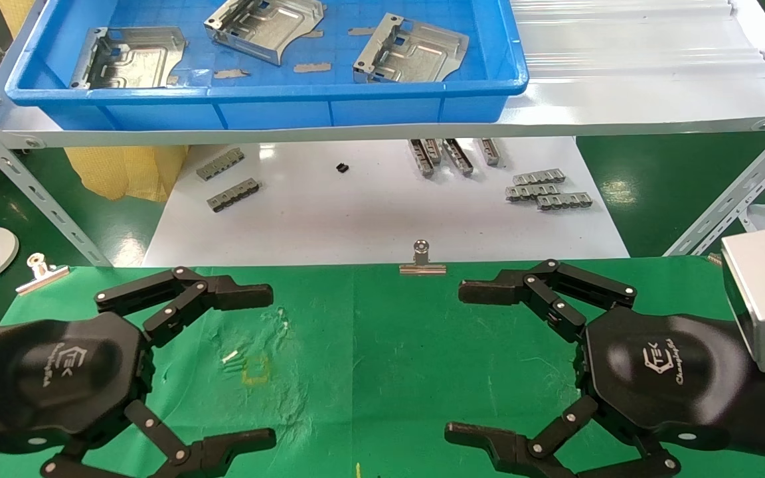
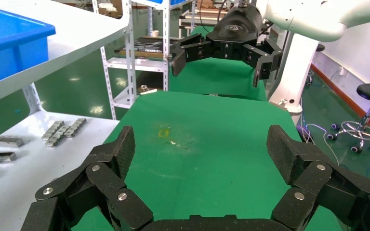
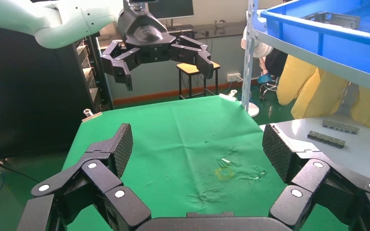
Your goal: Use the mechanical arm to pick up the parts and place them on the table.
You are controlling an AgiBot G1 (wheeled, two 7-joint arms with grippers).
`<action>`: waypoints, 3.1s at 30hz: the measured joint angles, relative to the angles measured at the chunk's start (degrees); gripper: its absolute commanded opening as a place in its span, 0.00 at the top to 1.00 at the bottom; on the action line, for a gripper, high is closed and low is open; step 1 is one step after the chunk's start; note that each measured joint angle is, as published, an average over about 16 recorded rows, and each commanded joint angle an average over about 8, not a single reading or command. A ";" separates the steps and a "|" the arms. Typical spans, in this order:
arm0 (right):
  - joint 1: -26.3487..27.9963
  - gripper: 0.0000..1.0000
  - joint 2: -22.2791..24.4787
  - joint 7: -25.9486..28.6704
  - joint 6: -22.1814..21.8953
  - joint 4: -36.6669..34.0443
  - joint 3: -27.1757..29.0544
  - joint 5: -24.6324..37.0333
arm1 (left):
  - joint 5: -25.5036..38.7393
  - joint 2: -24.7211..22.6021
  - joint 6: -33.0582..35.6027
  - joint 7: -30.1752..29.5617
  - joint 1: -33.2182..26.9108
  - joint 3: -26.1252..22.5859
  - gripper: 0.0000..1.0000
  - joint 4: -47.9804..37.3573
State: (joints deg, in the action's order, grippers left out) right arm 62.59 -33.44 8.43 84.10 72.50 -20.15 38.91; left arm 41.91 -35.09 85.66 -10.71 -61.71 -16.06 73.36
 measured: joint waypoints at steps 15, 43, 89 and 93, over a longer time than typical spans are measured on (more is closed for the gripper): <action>0.00 1.00 0.00 0.00 0.00 0.00 0.00 0.00 | 0.00 0.00 0.00 0.00 0.00 0.00 0.00 0.00; 0.00 1.00 0.00 0.00 0.00 0.00 0.00 0.00 | 0.00 0.00 0.00 0.00 0.00 0.00 0.00 0.00; 0.01 0.02 0.00 -0.01 0.00 -0.02 -0.02 -0.01 | 31.79 -32.02 -30.94 12.05 -51.90 -10.96 0.00 -58.56; 0.01 0.00 0.00 -0.01 0.00 -0.02 -0.03 -0.01 | 34.39 -35.76 -37.00 12.21 -54.57 -12.31 0.41 -65.08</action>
State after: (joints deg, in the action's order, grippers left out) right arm 62.60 -33.44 8.42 84.10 72.48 -20.18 38.90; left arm 76.30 -70.84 48.66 1.50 -116.28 -28.37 8.27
